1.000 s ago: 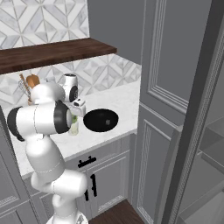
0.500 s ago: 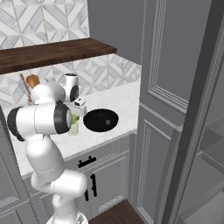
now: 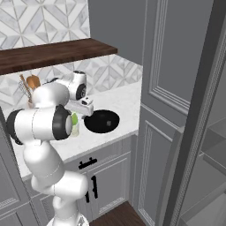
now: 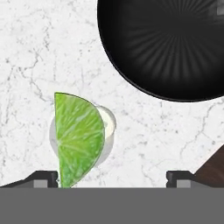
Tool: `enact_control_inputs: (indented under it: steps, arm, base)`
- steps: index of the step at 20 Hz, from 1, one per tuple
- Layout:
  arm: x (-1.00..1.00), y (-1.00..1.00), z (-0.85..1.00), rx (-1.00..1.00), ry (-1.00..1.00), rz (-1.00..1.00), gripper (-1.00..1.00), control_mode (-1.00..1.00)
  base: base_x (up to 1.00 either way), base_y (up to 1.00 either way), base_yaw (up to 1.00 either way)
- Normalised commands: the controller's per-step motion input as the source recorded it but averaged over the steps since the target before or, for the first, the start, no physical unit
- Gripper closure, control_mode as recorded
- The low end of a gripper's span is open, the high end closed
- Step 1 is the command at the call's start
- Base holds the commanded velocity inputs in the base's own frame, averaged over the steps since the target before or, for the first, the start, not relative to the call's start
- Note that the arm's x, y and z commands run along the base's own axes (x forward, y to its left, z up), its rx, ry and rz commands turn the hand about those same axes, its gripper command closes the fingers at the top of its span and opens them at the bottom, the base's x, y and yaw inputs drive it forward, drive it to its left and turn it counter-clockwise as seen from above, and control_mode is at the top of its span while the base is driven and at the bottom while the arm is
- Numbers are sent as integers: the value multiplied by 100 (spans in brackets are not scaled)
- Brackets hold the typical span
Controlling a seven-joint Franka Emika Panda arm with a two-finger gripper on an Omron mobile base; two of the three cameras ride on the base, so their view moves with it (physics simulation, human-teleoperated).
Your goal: Grab a lemon wedge from the fridge and one ice cube from the ice bowl, and put them in the glass of lemonade.
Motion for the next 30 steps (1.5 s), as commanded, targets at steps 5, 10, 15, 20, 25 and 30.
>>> enact_control_inputs:
  steps: [5,10,15,20,25,30]
  arm:
    - [-28,-16,48,0,5,0,-100,-100]
    - [-85,-12,82,-31,4,1,-100,-100]
    - [-100,-58,31,-14,-5,7,-100,-100]
    - [-100,-82,0,2,-11,9,-100,-100]
    - [-82,-52,10,5,-7,3,-100,-100]
    - [-98,-1,29,6,-14,0,-100,-100]
  base:
    - [0,0,0]
    - [0,0,0]
    - [0,0,0]
    - [0,0,0]
    - [0,0,0]
    - [0,0,0]
